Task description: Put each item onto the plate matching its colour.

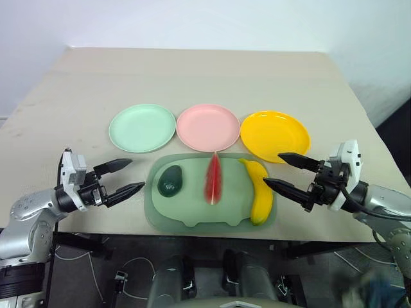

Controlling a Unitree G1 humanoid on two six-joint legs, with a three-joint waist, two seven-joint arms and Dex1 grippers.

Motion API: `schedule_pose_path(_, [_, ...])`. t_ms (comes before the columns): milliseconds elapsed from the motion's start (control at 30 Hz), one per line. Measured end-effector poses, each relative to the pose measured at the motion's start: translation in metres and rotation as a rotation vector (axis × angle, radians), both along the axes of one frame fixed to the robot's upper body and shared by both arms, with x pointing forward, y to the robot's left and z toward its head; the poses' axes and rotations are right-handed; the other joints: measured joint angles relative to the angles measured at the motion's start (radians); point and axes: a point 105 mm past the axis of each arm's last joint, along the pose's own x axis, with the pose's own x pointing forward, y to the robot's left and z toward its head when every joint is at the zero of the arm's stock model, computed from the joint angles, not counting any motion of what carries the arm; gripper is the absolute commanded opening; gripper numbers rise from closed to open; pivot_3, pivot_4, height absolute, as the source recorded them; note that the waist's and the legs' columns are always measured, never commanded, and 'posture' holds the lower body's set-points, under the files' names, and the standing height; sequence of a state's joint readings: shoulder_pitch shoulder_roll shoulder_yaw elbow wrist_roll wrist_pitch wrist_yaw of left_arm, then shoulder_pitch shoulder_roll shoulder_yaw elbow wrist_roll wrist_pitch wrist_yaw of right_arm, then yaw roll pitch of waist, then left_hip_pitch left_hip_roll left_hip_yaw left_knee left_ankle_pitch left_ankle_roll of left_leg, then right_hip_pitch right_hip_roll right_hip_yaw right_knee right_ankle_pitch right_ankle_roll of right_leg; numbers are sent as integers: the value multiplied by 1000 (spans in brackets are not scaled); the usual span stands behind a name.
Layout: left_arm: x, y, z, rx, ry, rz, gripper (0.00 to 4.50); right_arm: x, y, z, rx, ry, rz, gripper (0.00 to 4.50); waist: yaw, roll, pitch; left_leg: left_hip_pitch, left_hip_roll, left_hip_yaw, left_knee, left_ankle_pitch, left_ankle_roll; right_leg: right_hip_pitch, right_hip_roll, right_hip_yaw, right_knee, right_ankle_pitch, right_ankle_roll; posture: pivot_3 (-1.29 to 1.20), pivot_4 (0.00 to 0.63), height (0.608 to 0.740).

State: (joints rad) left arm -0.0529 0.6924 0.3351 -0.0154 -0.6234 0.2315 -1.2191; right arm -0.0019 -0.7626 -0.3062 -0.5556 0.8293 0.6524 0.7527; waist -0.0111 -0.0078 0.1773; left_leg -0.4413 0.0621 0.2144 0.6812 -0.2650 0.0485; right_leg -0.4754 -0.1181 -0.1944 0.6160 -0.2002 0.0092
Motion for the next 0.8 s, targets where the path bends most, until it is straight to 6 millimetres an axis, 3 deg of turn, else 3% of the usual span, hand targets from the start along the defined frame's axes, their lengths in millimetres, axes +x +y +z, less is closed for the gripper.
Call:
schedule_pose_path(300, [4,-1,6,6,-21,16,4500,2,0,-2,8,17,-1,4468,0,0,0,0,0,0,0,0,-1,0,0,0,0,0,0,0,150,696])
schedule_pose_path(567, [5,-10,7,-4,-31,-13,4500,-1,0,-17,-13,178,-35,4468,0,0,0,0,0,0,0,1,-1,0,0,0,0,0,0,0,150,696])
schedule_pose_path(700, [6,-14,6,-4,-29,-34,4500,5,1,-17,-76,196,-91,4468,0,0,0,0,0,0,0,0,-1,0,0,0,0,0,0,0,150,696])
schedule_pose_path(800, [6,-17,5,-8,-23,-41,4500,9,-1,-27,-165,245,-127,4468,-1,0,0,-1,0,0,0,1,-1,-1,0,0,0,0,0,0,150,696])
